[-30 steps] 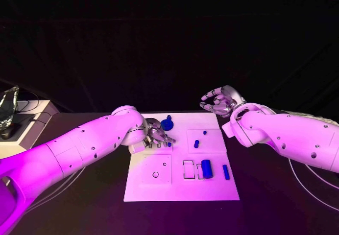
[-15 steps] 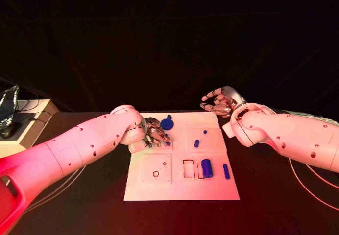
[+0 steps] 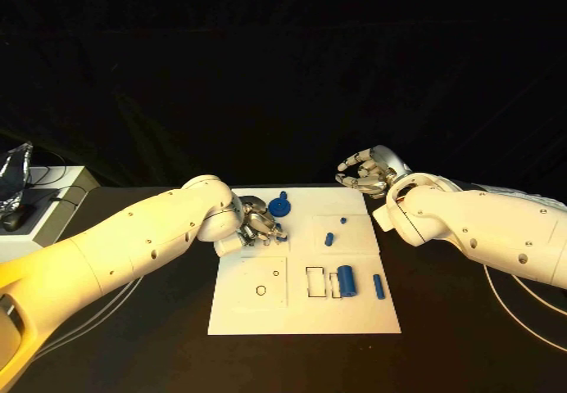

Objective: Assemble the parts on the task board

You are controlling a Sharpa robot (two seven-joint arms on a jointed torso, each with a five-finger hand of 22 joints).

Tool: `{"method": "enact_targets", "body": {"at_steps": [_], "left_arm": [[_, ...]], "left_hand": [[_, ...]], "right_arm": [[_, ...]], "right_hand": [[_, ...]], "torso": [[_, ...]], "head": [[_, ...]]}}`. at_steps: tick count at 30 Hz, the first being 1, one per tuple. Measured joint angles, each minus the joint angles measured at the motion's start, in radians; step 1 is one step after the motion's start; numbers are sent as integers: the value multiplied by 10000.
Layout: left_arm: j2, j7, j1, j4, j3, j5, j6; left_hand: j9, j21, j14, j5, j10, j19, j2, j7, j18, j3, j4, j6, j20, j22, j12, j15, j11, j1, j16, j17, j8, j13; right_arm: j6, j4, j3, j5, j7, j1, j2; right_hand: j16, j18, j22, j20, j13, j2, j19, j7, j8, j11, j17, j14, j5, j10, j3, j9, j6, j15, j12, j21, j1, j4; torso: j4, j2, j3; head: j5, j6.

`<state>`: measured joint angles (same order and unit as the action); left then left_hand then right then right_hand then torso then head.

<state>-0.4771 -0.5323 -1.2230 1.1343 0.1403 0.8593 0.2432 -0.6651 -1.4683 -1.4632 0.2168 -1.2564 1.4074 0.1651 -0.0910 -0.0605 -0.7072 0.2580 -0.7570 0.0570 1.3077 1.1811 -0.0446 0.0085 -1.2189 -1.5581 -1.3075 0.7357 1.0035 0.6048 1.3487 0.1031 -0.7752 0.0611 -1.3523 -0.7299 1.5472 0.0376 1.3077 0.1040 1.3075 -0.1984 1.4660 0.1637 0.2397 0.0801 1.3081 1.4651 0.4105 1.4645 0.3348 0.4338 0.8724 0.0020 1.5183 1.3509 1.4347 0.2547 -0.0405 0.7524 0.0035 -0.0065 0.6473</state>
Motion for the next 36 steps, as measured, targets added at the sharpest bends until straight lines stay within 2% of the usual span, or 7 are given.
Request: {"method": "enact_targets", "body": {"at_steps": [2, 9, 11, 16, 18, 24, 36], "left_arm": [[-100, -1, 0, 155, 0, -67, -62], [-357, -27, -10, 523, 1, -228, -173], [-452, -40, -43, 605, 1, -271, -172], [-633, -85, -160, 700, 8, -294, -103], [-680, -109, -179, 729, 8, -254, -42], [-676, -206, -199, 810, -16, 126, -12], [-465, -533, -202, 826, -377, 1183, -567]], "left_hand": [[0, 0, -18, 88, -2, 0, 70, 32, 0, -374, -203, 33, 0, 0, -79, -18, -2, 349, 0, 0, 526, -143], [-1, -1, -18, 829, -51, 37, 154, 36, 0, -683, -386, 30, -37, 0, -189, -92, -90, 924, 0, 0, 838, -400], [-1, -1, -33, 1332, -41, 46, 201, 36, -1, -683, -387, 29, -49, 0, -209, -151, -112, 1208, -10, 0, 1180, -514], [-12, -65, -12, 2330, -315, 111, 209, 97, -1, -547, -527, -34, -183, -1, -134, -263, -297, 1716, -95, 0, 1331, -467], [-1039, -74, -37, 2914, -454, 127, 208, 148, 0, -434, -641, -85, -198, -1, -114, -288, -340, 1863, -96, 1, 1331, -399], [-1095, -74, -37, 3262, -579, 162, 278, 159, -1, -367, -708, -175, -233, -1, -20, -359, -389, 1933, -95, 1, 1388, -290], [-1097, -121, -37, 3330, -613, 198, 364, 174, -1, -586, -1039, -196, -268, -1, 30, -359, -422, 2020, -95, 1, 1388, -266]], "right_arm": [[-26, -15, 2, 3, 5, 3, -12], [-126, -86, 5, 26, 26, 8, -27], [-163, -113, 6, 34, 36, 9, -31], [-239, -190, 11, 49, 61, 13, -38], [-267, -225, 12, 54, 72, 18, -39], [-324, -297, 16, 62, 90, 61, -41], [-380, -320, 17, 67, 100, 111, -28]], "right_hand": [[0, 0, 0, 0, 0, -51, 0, 0, 0, 0, 0, 0, 41, 0, 26, 8, 0, 0, 0, -23, -51, 5], [0, 0, -1, 0, -1, -130, 0, 12, 77, 0, 0, 0, 720, 0, 370, 108, -87, 0, 0, -63, -131, -122], [0, 1, -1, 0, -1, -130, 0, 12, 77, 0, -1, 0, 736, 0, 382, 108, -87, 0, 0, -63, -131, -134], [0, 0, -1, 0, -2, -130, 0, 13, 77, 0, -1, 0, 736, 0, 382, 108, -87, 0, 0, -63, -131, -134], [0, 0, -2, 0, -2, -132, 0, 13, 77, 0, -1, 0, 736, 0, 382, 107, -87, 0, 0, -63, -133, -134], [0, 0, -2, 0, 6, -169, 0, 13, 77, 0, -2, 0, 736, 0, 382, 113, -87, 0, 0, -107, -170, -134], [0, 0, -3, 0, 5, -169, 0, 13, 77, 0, -3, 0, 736, 0, 381, 118, -87, 0, 0, -151, -170, -133]], "torso": [[-19, -6, -5], [-97, -53, -8], [-114, -70, -11], [-155, -114, -6], [-165, -132, -1], [-169, -167, 5], [-174, -164, 10]], "head": [[-8, 1], [-68, 3], [-74, 2], [-82, 58], [-102, 66], [-112, 85], [-66, 148]]}}
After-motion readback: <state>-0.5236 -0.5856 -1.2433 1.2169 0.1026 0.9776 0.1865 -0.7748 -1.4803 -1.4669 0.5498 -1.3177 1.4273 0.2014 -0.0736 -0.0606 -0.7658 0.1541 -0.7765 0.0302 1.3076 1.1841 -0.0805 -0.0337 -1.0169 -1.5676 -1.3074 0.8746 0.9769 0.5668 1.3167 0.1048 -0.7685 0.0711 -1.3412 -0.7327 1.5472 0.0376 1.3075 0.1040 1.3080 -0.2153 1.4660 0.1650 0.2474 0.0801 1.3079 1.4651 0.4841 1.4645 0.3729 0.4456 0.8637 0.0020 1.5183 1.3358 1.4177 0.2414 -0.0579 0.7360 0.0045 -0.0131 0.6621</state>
